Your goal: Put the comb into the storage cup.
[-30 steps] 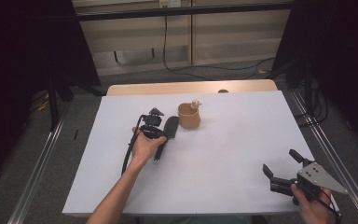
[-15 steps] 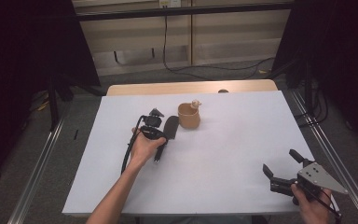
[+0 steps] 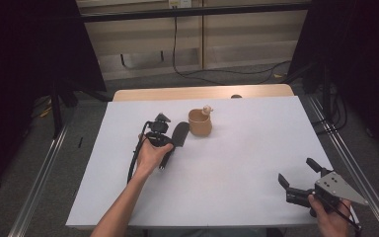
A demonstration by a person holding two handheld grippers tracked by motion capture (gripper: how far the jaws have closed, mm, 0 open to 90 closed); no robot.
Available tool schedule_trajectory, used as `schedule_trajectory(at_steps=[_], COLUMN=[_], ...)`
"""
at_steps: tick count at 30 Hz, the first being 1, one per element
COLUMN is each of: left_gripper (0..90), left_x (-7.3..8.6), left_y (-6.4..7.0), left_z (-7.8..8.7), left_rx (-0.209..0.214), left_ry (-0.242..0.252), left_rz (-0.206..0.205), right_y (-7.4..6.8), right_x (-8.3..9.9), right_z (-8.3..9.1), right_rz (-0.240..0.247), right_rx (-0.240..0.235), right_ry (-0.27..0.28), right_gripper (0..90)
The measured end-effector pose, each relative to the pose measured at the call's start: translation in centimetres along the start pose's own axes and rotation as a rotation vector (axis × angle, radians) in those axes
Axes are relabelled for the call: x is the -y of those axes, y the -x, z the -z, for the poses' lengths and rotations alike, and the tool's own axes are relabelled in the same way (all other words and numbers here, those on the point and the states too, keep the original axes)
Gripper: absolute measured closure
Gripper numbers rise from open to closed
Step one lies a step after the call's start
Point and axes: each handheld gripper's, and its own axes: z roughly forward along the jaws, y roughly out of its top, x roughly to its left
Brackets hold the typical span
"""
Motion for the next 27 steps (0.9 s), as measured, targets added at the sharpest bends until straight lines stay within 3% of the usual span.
schedule_trajectory(at_steps=[14, 27], left_gripper=[72.8, 72.8], left_x=[-0.1, 0.0], left_y=[-0.4, -1.0], left_z=[0.4, 2.1], left_rx=[-0.004, -0.011], left_ry=[0.028, 0.187], left_rz=[0.005, -0.008], right_y=[0.0, 0.0], right_x=[0.0, 0.0], right_z=[0.0, 0.0], right_rz=[-0.001, 0.000], right_rx=[0.001, -0.001], right_ry=[0.001, 0.000], right_gripper=[0.0, 0.0])
